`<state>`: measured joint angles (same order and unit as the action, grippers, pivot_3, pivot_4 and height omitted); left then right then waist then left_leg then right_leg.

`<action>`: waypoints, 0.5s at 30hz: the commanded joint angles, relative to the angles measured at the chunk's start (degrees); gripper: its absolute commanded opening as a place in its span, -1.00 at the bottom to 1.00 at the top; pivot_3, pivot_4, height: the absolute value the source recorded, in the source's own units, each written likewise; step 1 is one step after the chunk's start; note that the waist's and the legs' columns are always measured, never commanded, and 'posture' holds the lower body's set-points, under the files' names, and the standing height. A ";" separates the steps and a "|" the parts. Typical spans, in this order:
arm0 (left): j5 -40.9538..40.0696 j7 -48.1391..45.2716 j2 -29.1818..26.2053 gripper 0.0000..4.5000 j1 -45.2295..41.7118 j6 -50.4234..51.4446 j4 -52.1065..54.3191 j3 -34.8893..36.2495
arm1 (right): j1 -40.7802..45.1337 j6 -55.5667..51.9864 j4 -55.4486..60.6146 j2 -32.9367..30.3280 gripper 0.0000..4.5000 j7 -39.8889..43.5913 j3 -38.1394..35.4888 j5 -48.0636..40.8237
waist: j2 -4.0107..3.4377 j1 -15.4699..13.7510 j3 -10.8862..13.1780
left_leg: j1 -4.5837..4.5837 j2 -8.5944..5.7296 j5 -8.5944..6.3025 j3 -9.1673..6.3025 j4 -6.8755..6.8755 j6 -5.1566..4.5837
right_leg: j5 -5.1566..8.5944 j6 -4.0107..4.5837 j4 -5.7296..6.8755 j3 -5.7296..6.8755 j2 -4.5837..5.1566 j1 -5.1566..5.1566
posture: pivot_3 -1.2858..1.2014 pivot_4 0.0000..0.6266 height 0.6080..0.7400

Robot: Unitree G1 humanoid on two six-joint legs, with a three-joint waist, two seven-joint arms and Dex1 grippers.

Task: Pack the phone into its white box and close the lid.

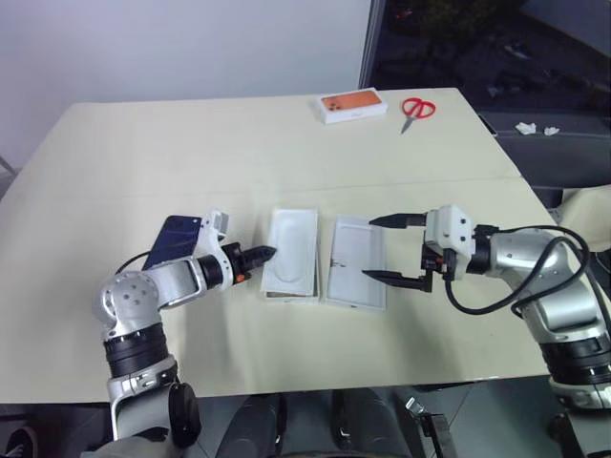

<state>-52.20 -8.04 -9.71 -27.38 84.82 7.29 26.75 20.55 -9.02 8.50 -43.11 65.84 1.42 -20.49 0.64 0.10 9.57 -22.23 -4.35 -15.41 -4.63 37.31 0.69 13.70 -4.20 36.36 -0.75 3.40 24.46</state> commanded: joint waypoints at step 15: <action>-0.02 -12.21 -12.98 0.07 0.33 -10.69 11.85 -3.73 | 6.72 -1.79 -1.73 5.59 1.00 -5.90 0.61 0.71 | 0.03 -0.15 0.02 | 0.00 0.00 0.06 0.01 0.00 0.10 | 0.00 0.00 0.00 -0.01 -0.02 0.01 | 0.03 -0.52 1.00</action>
<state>-55.23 -14.80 -19.86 -27.77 82.57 14.27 25.24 25.15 -9.74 5.74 -38.61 62.16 2.04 -19.50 0.67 -0.04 9.59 -22.22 -4.34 -15.27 -4.61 37.26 0.94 13.70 -4.20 36.38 -0.79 3.36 24.51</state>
